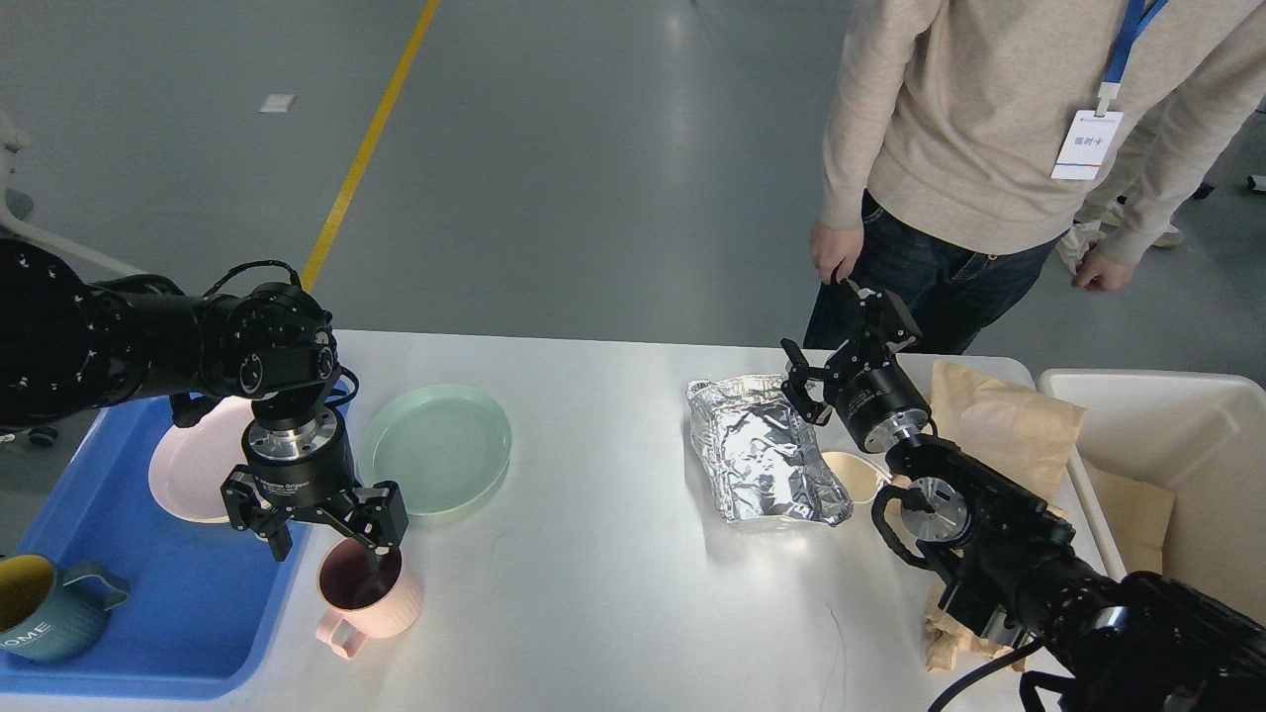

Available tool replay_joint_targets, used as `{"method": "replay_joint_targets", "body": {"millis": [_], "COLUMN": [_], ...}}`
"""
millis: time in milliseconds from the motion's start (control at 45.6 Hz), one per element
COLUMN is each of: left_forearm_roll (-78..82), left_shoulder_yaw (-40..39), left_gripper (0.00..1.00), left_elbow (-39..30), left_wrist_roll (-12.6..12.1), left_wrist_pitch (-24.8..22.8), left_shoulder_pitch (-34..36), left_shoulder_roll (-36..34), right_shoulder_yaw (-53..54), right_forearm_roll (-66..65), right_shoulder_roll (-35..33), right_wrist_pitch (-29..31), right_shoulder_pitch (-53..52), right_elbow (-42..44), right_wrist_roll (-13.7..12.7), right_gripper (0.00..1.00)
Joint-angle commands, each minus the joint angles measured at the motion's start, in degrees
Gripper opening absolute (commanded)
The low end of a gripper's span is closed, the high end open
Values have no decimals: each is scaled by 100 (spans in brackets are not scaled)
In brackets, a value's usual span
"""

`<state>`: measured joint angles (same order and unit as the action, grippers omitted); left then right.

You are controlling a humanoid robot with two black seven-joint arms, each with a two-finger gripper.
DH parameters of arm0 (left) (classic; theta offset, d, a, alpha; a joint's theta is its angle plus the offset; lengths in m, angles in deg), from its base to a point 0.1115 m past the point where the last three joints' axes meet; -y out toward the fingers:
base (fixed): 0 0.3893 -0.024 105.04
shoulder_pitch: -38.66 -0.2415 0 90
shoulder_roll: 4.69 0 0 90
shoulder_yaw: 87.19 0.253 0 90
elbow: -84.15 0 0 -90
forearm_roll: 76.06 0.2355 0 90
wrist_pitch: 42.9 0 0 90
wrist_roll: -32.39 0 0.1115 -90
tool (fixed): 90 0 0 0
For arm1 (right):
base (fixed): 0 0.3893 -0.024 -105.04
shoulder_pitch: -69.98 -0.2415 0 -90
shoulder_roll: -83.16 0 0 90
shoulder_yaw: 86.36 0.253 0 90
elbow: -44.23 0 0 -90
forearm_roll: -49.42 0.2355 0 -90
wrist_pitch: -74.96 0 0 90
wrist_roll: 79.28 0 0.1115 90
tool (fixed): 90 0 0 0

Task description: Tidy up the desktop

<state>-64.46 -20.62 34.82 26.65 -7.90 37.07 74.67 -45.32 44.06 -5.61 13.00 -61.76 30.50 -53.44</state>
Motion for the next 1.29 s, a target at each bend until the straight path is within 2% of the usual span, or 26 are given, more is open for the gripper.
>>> {"method": "replay_joint_targets", "body": {"millis": [0, 460, 701, 965, 1096, 1271], "left_forearm_roll": [0, 18, 18, 18, 26, 9], "left_shoulder_yaw": [22, 22, 58, -13, -13, -22], "left_gripper": [93, 92, 71, 64, 58, 34], "left_elbow": [178, 381, 442, 811, 987, 1022], "left_wrist_roll": [-6, -6, -15, -23, -32, -23], "left_wrist_pitch": [0, 0, 0, 0, 0, 0], "left_shoulder_pitch": [-122, -341, -438, -825, -939, -948], "left_shoulder_roll": [9, 9, 18, 149, 167, 246], "right_shoulder_yaw": [0, 0, 0, 0, 0, 0], "right_forearm_roll": [0, 0, 0, 0, 0, 0], "right_shoulder_roll": [0, 0, 0, 0, 0, 0], "right_wrist_pitch": [0, 0, 0, 0, 0, 0], "right_shoulder_pitch": [0, 0, 0, 0, 0, 0], "right_elbow": [-7, -7, -7, -7, -7, 2], "right_wrist_roll": [0, 0, 0, 0, 0, 0], "right_gripper": [100, 100, 100, 100, 100, 100]}}
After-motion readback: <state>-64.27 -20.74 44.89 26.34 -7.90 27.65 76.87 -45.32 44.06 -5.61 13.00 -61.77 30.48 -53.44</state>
